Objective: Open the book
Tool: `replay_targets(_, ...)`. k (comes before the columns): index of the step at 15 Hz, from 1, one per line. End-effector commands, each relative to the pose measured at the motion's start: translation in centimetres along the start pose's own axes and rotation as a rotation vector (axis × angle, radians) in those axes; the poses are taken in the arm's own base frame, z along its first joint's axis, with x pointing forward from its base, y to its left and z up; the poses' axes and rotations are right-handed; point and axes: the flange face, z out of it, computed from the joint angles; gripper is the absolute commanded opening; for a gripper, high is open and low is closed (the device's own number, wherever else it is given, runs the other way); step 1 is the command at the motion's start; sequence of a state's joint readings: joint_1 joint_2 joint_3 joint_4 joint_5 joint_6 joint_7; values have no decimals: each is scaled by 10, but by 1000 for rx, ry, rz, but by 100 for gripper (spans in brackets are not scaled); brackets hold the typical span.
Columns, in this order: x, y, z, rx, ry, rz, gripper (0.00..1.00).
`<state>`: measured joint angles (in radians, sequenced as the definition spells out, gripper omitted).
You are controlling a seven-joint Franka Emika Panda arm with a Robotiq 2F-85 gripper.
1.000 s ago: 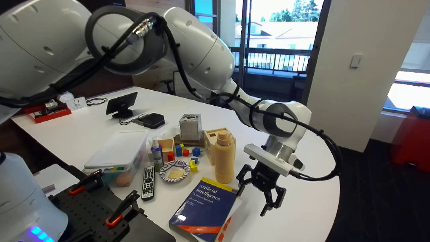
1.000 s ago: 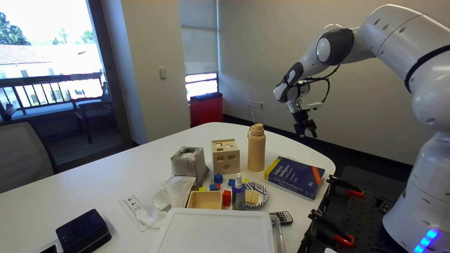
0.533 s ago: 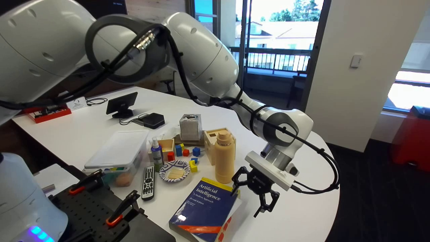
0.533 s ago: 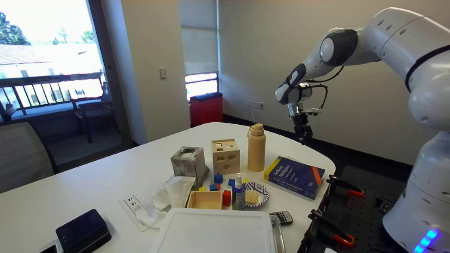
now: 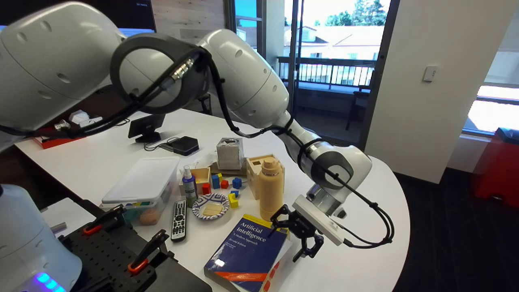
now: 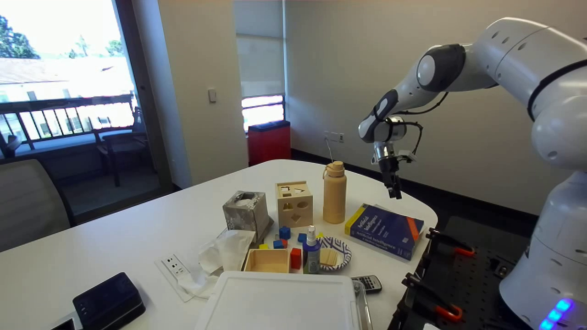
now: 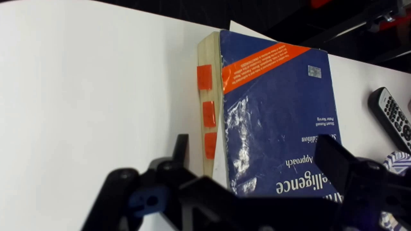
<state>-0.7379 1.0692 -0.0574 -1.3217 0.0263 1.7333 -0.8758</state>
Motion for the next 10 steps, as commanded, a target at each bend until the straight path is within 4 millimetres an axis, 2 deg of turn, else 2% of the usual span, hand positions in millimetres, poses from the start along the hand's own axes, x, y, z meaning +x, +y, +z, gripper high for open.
replay_targets(1,5,1,23,34,19,-59,100)
replay_targets(5,12,-4,44,84,14,-100,100)
replay_targets(10,16,-11,53,111,20,-119,100)
